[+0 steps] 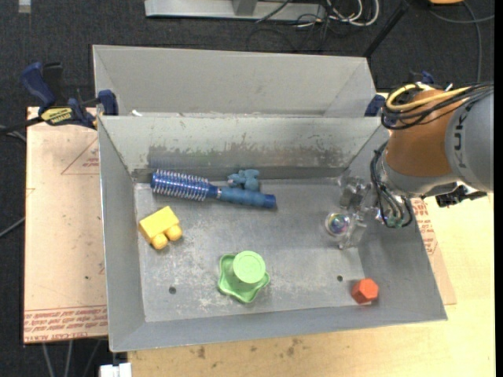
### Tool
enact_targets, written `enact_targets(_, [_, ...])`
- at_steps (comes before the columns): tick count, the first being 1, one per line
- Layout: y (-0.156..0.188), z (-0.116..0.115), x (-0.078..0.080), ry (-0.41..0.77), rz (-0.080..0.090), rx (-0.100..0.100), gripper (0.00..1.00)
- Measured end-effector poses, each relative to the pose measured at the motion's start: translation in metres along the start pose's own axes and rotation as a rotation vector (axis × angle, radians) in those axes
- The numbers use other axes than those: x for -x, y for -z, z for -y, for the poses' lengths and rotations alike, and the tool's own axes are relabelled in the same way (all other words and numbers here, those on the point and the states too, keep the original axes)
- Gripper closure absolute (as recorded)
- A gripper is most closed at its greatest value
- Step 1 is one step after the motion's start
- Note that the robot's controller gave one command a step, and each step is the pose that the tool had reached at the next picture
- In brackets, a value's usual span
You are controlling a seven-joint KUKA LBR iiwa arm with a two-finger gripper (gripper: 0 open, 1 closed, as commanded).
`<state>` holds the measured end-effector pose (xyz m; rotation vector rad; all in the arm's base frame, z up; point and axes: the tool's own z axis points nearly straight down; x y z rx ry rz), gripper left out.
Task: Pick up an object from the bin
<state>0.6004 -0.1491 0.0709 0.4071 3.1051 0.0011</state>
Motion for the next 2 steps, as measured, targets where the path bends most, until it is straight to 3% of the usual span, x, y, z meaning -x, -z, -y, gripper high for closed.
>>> enact_targets(1, [-0.001, 0.001, -0.003, -0.003, -0.006, -0.001, 1.00])
enact_targets(2, [0.163, -0.023, -0.013, 0.011, 0.003, 0.000, 1.00])
